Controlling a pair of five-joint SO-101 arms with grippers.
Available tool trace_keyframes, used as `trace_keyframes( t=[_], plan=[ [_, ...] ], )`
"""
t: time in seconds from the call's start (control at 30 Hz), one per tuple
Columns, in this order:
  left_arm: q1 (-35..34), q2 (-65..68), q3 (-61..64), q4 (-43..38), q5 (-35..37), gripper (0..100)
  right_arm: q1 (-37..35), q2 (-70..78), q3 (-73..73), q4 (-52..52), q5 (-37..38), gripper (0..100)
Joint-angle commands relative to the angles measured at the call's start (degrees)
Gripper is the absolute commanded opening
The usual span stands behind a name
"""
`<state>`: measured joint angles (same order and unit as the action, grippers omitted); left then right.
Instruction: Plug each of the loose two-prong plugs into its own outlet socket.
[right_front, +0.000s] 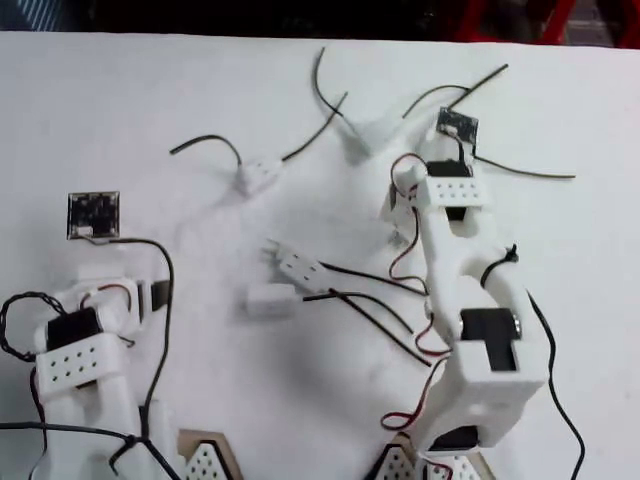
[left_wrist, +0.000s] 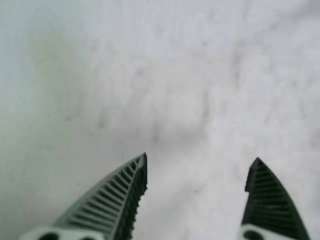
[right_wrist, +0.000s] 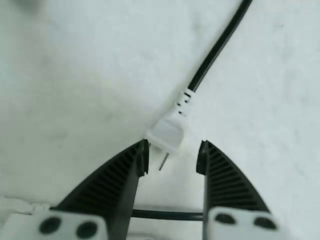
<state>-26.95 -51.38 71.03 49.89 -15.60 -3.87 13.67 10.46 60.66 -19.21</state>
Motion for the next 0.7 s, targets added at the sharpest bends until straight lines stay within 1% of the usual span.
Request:
trace_keyframes(
  t=[0.0, 0.1, 0.3, 0.5, 0.6, 0.63, 0.67],
  plan=[
    [-0.2, -1.2, -0.4, -1.1, 0.4, 31, 1.2, 3.1, -5.3, 0.7, -1.9, 15.2],
    [-0.2, -1.2, -0.4, -1.1, 0.4, 31, 1.9, 7.3, -8.8, 1.3, -4.0, 15.2],
    [-0.2, -1.2, -0.4, -1.1, 0.4, 31, 1.8, 13.0, -14.5, 8.2, -6.2, 15.2],
    [-0.2, -1.2, -0.4, -1.1, 0.3, 31, 0.2, 16.0, -15.7, 9.9, -6.6, 14.5],
    [-0.2, -1.2, -0.4, -1.1, 0.2, 31, -0.4, 15.7, -15.7, 11.2, -6.1, 6.4],
    [-0.2, -1.2, -0.4, -1.1, 0.2, 31, -0.4, 15.0, -15.7, 11.6, -5.5, 2.7],
    [-0.2, -1.2, -0.4, -1.1, 0.2, 31, -0.4, 13.8, -15.7, 12.4, -3.6, 1.0]
  ],
)
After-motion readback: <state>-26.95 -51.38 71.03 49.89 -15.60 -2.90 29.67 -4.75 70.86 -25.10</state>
